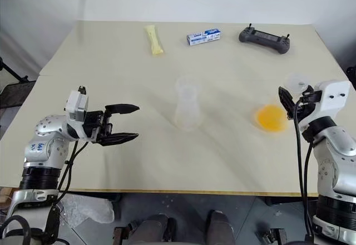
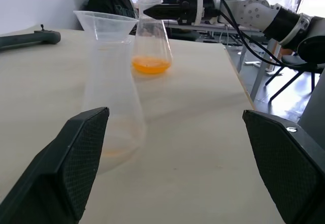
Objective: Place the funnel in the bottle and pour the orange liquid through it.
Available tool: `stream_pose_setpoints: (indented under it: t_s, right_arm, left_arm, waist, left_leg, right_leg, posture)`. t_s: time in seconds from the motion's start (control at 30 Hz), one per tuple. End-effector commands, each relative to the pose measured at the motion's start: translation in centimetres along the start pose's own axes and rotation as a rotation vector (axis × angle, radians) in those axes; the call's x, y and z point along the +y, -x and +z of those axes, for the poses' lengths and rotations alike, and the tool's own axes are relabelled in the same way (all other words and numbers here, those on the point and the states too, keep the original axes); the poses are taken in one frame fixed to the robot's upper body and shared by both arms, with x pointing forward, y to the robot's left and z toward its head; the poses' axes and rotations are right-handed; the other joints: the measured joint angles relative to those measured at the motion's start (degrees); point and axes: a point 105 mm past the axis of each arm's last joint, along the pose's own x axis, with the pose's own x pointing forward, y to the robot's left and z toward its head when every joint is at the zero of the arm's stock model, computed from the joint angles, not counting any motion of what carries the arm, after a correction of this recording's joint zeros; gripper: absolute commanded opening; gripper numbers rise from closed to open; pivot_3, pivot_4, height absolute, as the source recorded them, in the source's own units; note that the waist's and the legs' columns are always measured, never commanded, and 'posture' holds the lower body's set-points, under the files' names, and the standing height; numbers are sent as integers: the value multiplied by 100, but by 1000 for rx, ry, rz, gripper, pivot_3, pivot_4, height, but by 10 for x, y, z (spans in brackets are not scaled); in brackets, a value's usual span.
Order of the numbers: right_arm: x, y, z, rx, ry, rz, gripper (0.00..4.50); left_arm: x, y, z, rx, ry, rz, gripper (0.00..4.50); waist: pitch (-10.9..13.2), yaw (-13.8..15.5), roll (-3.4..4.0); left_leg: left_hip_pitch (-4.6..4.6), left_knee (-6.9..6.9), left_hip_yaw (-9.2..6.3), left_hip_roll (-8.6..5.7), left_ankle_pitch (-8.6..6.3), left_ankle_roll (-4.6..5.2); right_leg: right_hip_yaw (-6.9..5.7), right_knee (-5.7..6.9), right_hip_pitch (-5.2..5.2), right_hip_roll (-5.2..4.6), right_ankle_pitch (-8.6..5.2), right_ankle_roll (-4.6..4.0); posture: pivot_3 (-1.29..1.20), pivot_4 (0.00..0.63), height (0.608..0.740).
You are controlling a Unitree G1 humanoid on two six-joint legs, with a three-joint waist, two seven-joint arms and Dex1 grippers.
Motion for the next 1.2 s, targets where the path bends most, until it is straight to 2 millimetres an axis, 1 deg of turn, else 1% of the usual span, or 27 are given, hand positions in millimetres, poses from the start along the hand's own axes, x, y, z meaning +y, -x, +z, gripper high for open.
stream_pose_setpoints:
  t_s: [0.03,0.2,0.3,0.37,0.5,0.57,0.6,0.63,0.73,0.83,1.0,1.2]
  right_arm:
    - [22,-5,52,-121,126,57,2418]
    - [56,-14,79,-158,277,109,2418]
    - [73,-17,89,-178,372,122,2418]
    - [87,-20,92,-176,473,153,2418]
    - [109,-26,98,-203,607,182,2418]
    - [121,-29,97,-214,686,197,2418]
    - [123,-31,96,-216,714,196,2418]
    - [128,-33,92,-220,792,201,2418]
    - [135,-38,87,-237,967,207,2418]
    - [142,-42,83,-265,1096,242,2418]
    - [147,-47,85,-320,1213,262,2418]
    - [153,-51,90,-368,1261,272,2418]
  left_arm:
    - [9,-7,7,-25,-47,9,4500]
    - [15,-13,6,-55,-48,0,4500]
    - [18,-14,4,-57,-48,-8,4500]
    - [19,-14,3,-51,-47,-13,4500]
    - [21,-15,3,-51,-49,-18,4500]
    - [22,-16,3,-51,-51,-20,4500]
    - [23,-17,2,-51,-52,-21,4500]
    - [22,-17,2,-52,-52,-25,4500]
    - [21,-17,2,-53,-51,-34,4500]
    - [22,-18,2,-52,-50,-37,4500]
    - [22,-19,1,-51,-47,-43,4500]
    - [24,-21,1,-53,-46,-47,4500]
  waist:
    - [0,-1,1]
    - [1,-7,0]
    - [1,-13,0]
    - [1,-18,0]
    - [1,-5,-1]
    - [1,-8,-1]
    - [1,-14,-1]
    - [1,-14,-1]
    - [1,-19,-2]
    - [1,-37,-2]
    - [2,-68,-3]
    - [2,-137,-3]
  left_leg:
    - [-1,0,1,-1,0,1]
    - [-3,-8,-1,0,0,0]
    - [-7,-8,1,-2,0,1]
    - [-8,-8,3,-2,0,1]
    - [-12,-7,1,-4,1,2]
    - [-12,-7,0,-4,1,2]
    - [-12,-8,0,-5,1,2]
    - [-12,-8,0,-4,1,2]
    - [-14,-9,-1,-6,1,2]
    - [-15,-9,1,-6,1,2]
    - [-15,-12,-3,-4,1,2]
    - [-16,-14,-3,-4,1,1]
  right_leg:
    - [1,0,-1,0,0,0]
    - [-2,-1,-7,0,0,0]
    - [-3,-1,-11,0,0,1]
    - [-3,-1,-12,0,0,1]
    - [-3,-2,-13,0,1,1]
    - [-4,-1,-14,-1,1,1]
    - [-4,-2,-14,-1,1,1]
    - [-5,-1,-14,0,1,1]
    - [-5,-2,-16,0,1,1]
    - [-5,-4,-17,-1,1,1]
    - [-9,-4,-17,0,1,1]
    - [-10,-5,-17,0,1,1]
  posture:
    - [0,150,740]
    - [0,150,740]
    - [0,150,740]
    - [0,150,740]
    - [0,150,740]
    - [0,150,740]
    - [0,150,740]
    - [0,150,740]
    - [0,150,740]
    - [0,150,740]
    - [0,150,740]
    - [0,150,740]
